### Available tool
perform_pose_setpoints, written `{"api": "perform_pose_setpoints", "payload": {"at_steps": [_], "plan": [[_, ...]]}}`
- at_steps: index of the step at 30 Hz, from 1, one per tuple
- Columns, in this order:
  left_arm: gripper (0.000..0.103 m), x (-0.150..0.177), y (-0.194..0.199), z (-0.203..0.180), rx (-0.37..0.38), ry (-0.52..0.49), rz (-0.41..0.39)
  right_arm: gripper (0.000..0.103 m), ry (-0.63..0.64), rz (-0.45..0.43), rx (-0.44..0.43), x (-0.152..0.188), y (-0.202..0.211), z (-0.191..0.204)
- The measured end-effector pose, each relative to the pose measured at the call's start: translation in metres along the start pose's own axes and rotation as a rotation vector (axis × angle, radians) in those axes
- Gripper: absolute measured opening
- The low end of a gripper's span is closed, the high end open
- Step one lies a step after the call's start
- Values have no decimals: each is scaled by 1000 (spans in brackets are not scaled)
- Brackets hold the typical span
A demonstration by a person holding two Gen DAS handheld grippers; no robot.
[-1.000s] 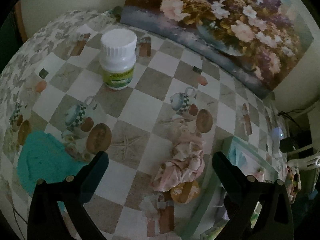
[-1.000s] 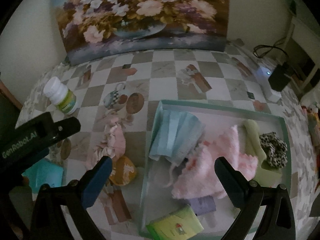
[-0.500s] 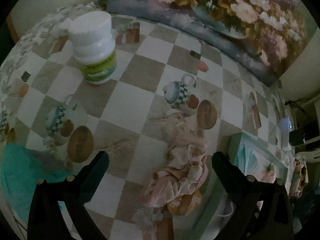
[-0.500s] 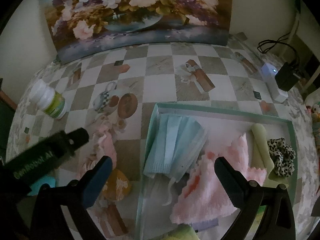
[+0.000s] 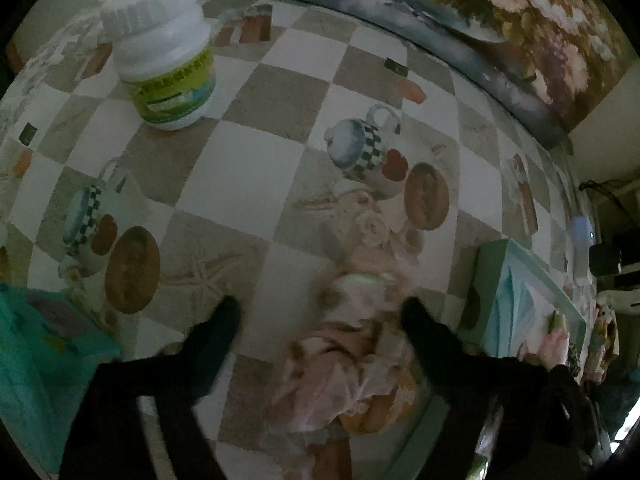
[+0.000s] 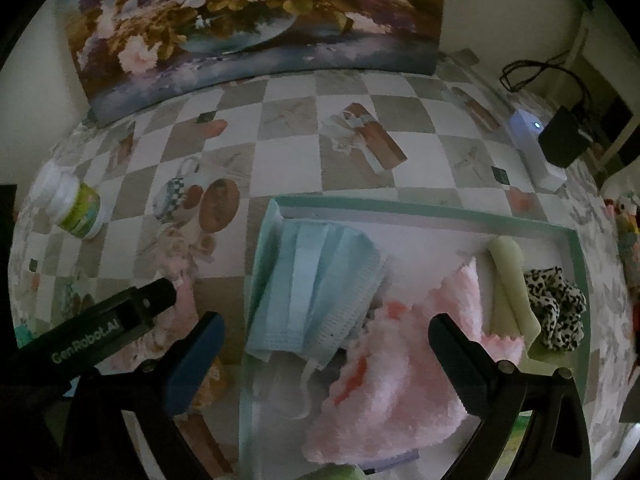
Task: Organize soft objects
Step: 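Move the left tool to the pink floral scrunchie while the right tool approaches the orange tin, then grasp the pink floral scrunchie with the left tool while the right tool grasps the orange round tin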
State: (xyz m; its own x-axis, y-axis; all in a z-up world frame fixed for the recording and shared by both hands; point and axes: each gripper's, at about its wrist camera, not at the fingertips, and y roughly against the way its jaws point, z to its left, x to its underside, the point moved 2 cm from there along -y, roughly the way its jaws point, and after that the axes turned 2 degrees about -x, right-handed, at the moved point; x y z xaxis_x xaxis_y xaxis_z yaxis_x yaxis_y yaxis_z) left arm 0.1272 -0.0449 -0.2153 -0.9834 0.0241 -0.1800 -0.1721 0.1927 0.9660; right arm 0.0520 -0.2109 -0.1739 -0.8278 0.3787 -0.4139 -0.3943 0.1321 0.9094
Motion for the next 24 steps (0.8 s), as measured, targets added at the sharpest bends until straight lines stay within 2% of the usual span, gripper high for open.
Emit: {"api": "perform_pose_setpoints", "payload": {"at_steps": [2, 4, 7, 10, 17, 24], "plan": [[74, 1, -2, 0, 5, -2, 9, 103, 2, 3, 6, 1, 0, -1], [60, 2, -2, 0, 11, -5, 14, 103, 3, 6, 8, 1, -1, -2], [47, 4, -3, -3, 7, -23, 19, 103, -4, 3, -1, 0, 0, -3], [38, 6, -3, -5, -9, -31, 20, 103, 1, -3, -6, 0, 1, -2], [29, -1, 1, 13, -32, 23, 17, 102, 72, -15, -63, 4, 3, 17], [27, -8, 13, 27, -44, 63, -11, 88, 208, -23, -144, 12, 5, 51]]}}
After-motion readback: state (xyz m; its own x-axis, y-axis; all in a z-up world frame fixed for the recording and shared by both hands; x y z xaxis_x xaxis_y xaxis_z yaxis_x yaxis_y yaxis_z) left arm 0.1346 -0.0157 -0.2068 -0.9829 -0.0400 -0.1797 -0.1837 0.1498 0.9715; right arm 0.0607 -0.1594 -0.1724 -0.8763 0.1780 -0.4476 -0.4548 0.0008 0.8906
